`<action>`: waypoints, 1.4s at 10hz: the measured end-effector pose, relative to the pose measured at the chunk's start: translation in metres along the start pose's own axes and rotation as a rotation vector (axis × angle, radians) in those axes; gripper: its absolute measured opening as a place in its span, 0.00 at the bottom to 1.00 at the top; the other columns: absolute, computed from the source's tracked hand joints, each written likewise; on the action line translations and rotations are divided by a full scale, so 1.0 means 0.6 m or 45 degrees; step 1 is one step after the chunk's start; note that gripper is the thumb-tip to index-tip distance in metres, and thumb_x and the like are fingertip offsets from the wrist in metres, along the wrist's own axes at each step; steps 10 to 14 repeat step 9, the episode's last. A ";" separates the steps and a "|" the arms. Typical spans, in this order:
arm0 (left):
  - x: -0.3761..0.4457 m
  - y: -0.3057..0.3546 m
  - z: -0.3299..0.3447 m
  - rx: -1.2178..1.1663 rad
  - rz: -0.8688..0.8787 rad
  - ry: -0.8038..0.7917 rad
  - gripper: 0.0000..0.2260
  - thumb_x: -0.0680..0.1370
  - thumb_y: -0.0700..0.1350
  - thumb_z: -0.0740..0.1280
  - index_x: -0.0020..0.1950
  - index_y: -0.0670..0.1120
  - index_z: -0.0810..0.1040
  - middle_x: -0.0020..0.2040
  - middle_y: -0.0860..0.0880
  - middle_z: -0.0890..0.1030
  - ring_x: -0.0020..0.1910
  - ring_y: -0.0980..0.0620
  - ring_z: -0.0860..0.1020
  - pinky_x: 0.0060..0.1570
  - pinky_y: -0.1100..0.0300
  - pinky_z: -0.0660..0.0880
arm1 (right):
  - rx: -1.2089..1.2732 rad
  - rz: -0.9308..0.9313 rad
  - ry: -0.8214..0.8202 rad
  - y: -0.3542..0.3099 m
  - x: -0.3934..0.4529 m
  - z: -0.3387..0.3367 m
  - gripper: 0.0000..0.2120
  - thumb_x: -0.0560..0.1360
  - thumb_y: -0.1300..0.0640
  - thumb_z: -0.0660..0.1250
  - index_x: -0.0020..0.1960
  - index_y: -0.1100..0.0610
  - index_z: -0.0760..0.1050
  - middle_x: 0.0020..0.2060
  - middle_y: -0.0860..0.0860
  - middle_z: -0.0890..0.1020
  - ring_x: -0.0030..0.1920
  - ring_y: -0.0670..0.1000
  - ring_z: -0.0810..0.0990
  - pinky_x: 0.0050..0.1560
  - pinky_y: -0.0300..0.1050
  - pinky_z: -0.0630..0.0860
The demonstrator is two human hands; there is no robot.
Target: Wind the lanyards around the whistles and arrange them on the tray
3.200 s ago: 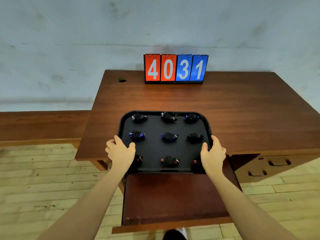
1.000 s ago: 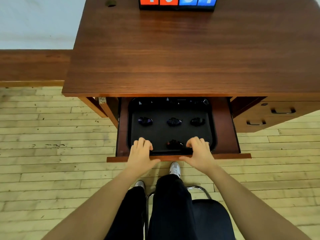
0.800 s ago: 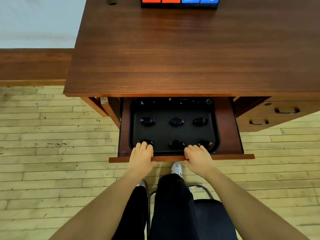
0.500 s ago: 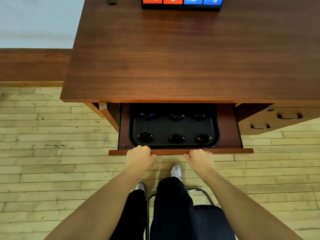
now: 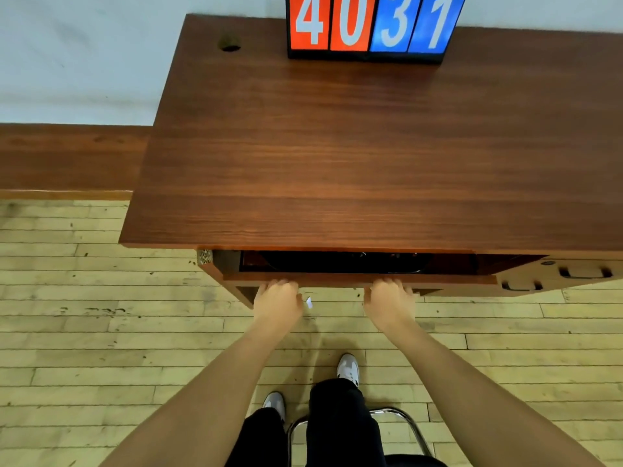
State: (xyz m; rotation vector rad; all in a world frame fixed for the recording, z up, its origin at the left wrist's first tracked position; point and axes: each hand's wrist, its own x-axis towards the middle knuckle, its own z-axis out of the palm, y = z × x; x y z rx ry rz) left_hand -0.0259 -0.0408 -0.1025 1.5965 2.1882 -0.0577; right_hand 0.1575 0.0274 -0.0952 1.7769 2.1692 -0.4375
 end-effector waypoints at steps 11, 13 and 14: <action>-0.010 -0.022 -0.236 -0.548 0.079 -0.328 0.11 0.80 0.48 0.59 0.48 0.42 0.76 0.41 0.45 0.80 0.37 0.48 0.76 0.41 0.58 0.73 | 0.589 0.008 -0.173 -0.014 -0.037 -0.184 0.15 0.79 0.52 0.57 0.47 0.62 0.76 0.37 0.54 0.79 0.31 0.50 0.74 0.31 0.41 0.72; -0.010 -0.022 -0.236 -0.548 0.079 -0.328 0.11 0.80 0.48 0.59 0.48 0.42 0.76 0.41 0.45 0.80 0.37 0.48 0.76 0.41 0.58 0.73 | 0.589 0.008 -0.173 -0.014 -0.037 -0.184 0.15 0.79 0.52 0.57 0.47 0.62 0.76 0.37 0.54 0.79 0.31 0.50 0.74 0.31 0.41 0.72; -0.010 -0.022 -0.236 -0.548 0.079 -0.328 0.11 0.80 0.48 0.59 0.48 0.42 0.76 0.41 0.45 0.80 0.37 0.48 0.76 0.41 0.58 0.73 | 0.589 0.008 -0.173 -0.014 -0.037 -0.184 0.15 0.79 0.52 0.57 0.47 0.62 0.76 0.37 0.54 0.79 0.31 0.50 0.74 0.31 0.41 0.72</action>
